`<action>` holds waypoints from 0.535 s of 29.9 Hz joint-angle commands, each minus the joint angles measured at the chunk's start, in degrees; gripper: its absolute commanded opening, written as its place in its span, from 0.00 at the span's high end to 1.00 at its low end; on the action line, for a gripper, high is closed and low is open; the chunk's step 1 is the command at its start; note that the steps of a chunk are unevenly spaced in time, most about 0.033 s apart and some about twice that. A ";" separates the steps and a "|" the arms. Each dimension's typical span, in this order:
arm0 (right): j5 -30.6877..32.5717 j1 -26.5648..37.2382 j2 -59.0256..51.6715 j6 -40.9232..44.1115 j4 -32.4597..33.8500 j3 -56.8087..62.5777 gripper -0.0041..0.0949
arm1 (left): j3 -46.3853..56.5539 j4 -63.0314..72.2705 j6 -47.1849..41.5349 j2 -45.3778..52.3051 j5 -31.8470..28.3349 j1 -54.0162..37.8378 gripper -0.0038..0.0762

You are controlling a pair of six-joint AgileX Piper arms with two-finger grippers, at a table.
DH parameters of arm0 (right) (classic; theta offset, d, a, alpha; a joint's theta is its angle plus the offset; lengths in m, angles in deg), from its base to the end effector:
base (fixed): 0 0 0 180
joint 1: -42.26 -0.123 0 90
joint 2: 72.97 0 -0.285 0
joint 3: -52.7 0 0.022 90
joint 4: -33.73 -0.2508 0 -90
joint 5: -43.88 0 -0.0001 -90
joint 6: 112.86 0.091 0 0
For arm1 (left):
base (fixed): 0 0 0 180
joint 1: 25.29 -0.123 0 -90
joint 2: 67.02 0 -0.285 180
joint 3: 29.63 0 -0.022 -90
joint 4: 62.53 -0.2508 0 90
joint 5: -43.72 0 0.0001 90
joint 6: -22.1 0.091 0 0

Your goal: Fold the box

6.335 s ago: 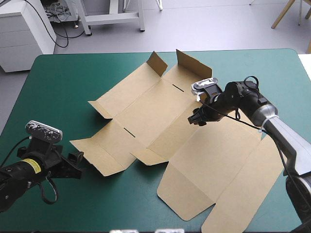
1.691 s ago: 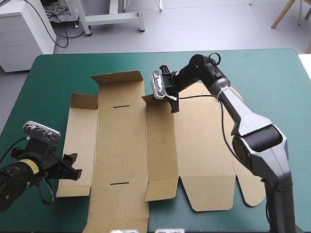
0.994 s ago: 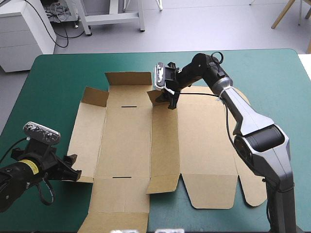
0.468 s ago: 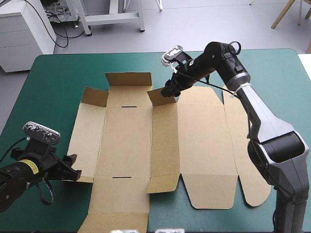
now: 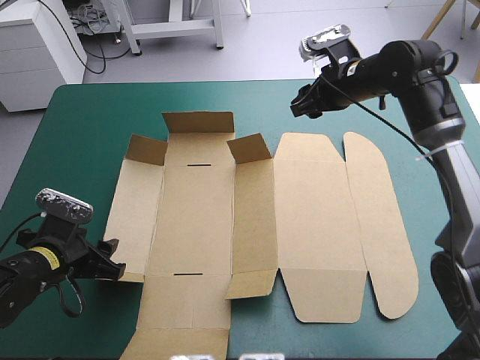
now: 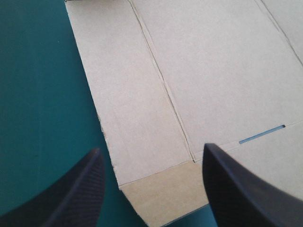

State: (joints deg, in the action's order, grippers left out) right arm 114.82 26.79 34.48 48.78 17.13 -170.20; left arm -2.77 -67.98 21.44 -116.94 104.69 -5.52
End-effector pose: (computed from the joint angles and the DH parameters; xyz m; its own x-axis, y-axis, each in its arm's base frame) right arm 0.3449 0.1210 0.4608 -0.5635 -0.3773 -0.7349 -0.5810 0.8134 0.0279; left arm 0.1123 -0.0323 0.3528 -0.6851 0.2830 -0.6713 0.3084 0.9475 0.0847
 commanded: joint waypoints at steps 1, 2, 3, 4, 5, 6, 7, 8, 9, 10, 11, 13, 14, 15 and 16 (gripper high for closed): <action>-1.92 0.40 -7.65 2.25 2.23 1.28 0.41 | -1.74 -0.25 -0.54 0.00 -2.68 -0.07 0.42; -1.92 0.40 -9.16 2.55 2.76 2.58 0.41 | -1.74 -0.25 -0.44 0.00 -2.68 -0.07 0.42; -1.92 0.40 -10.37 2.75 3.14 3.74 0.41 | -1.74 -0.25 -0.55 0.00 -2.68 -0.07 0.42; -1.92 0.40 -11.90 3.01 3.77 5.34 0.41 | -1.74 -0.25 -0.18 0.00 -2.68 -0.07 0.42; -1.92 0.40 -13.49 3.02 4.20 7.06 0.42 | -1.74 -0.25 -0.18 0.00 -2.68 -0.07 0.42; -2.00 0.40 -14.76 3.27 4.37 8.88 0.42 | -1.74 -0.25 -0.18 0.00 -2.68 -0.07 0.41; -2.00 0.40 -16.65 3.28 4.46 10.79 0.43 | -1.74 -0.25 -0.18 0.00 -2.78 -0.07 0.42; -2.00 0.40 -18.22 3.28 4.46 12.80 0.43 | -1.74 -0.25 -0.18 0.00 -2.78 -0.07 0.41; -2.00 0.40 -19.49 3.28 4.46 14.44 0.44 | -1.74 -0.25 -0.18 0.00 -2.78 -0.07 0.41; -2.05 0.40 -21.08 3.28 4.60 16.56 0.45 | -1.74 -0.25 -0.18 0.00 -2.78 -0.07 0.42; -2.16 0.40 -22.66 3.40 4.60 18.77 0.46 | -1.74 -0.25 -0.18 0.00 -2.78 -0.07 0.42; -2.90 0.40 -25.75 3.59 4.60 23.02 0.48 | -1.74 -0.25 -0.18 0.00 -2.78 -0.07 0.42; -3.59 0.40 -27.56 3.59 4.72 25.49 0.49 | -1.74 -0.25 -0.18 0.00 -2.78 -0.07 0.42; -4.31 0.40 -29.05 3.66 4.88 27.47 0.49 | -1.74 -0.25 -0.18 0.00 -2.89 -0.07 0.42; -5.08 0.40 -30.95 3.66 5.20 29.93 0.50 | -1.74 -0.25 -0.18 0.00 -2.89 -0.07 0.42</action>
State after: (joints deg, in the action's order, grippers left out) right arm 114.30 26.84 9.21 52.40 21.95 -143.90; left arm -2.77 -67.98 21.42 -116.94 104.73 -5.52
